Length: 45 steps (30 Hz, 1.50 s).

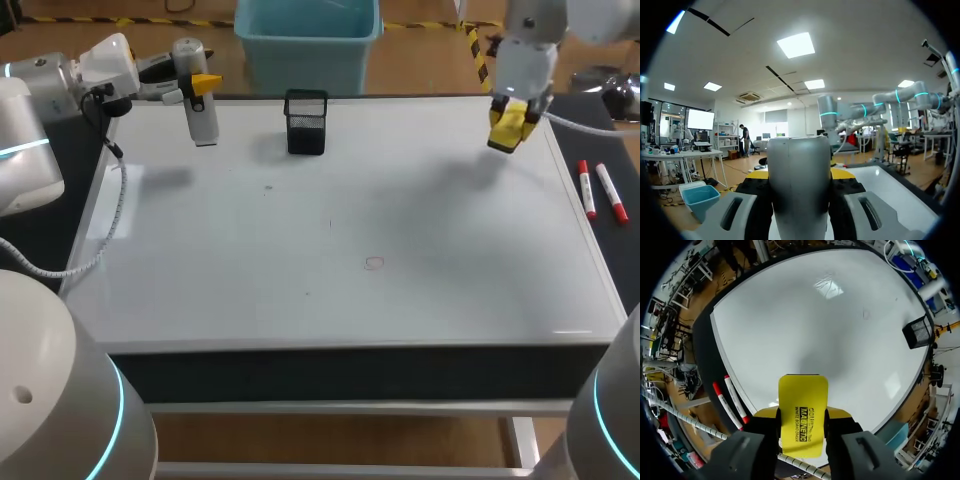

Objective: Pick up the inspection probe, press it on each red-marked spot on the whiteboard one by one, put down the probe, pick up the eraser, and wipe off all the red marks.

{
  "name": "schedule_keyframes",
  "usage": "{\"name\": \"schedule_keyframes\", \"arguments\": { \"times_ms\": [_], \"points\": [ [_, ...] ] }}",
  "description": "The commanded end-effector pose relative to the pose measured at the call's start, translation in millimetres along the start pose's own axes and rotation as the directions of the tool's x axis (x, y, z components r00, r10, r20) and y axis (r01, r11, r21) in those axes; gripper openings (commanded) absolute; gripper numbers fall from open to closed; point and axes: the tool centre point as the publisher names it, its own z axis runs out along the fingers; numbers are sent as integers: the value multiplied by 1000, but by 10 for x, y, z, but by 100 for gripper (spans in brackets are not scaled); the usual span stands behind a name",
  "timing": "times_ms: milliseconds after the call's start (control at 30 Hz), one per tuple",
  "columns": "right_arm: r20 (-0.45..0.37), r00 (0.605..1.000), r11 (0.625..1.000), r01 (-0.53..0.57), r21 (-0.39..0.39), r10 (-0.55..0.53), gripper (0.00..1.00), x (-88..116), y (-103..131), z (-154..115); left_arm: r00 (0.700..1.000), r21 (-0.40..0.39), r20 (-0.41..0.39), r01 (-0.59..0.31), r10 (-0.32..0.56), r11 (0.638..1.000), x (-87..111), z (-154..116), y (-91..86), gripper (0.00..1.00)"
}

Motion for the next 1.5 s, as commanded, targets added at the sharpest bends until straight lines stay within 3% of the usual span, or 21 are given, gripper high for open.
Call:
{"name": "schedule_keyframes", "arguments": {
  "times_ms": [33,767,1067,1300,1500],
  "points": [
    [5,1000,1000,-1,-5,1,0,78,-86,-15,1000,0,-1,0,0,1000,-12,8,-6,0],
    [1,1000,1000,-10,-15,10,0,111,-131,-57,1000,0,-1,0,0,1000,-12,8,-6,0],
    [1,1000,1000,-10,-15,10,0,111,-131,-57,995,-39,-95,-9,5,999,608,630,59,0],
    [1,1000,1000,-10,-15,10,0,111,-131,-57,995,-22,-98,-12,10,1000,975,971,138,0],
    [1,1000,1000,-10,-15,10,0,111,-131,-57,998,-7,-70,-6,5,1000,1164,1219,210,0]
  ]
}}
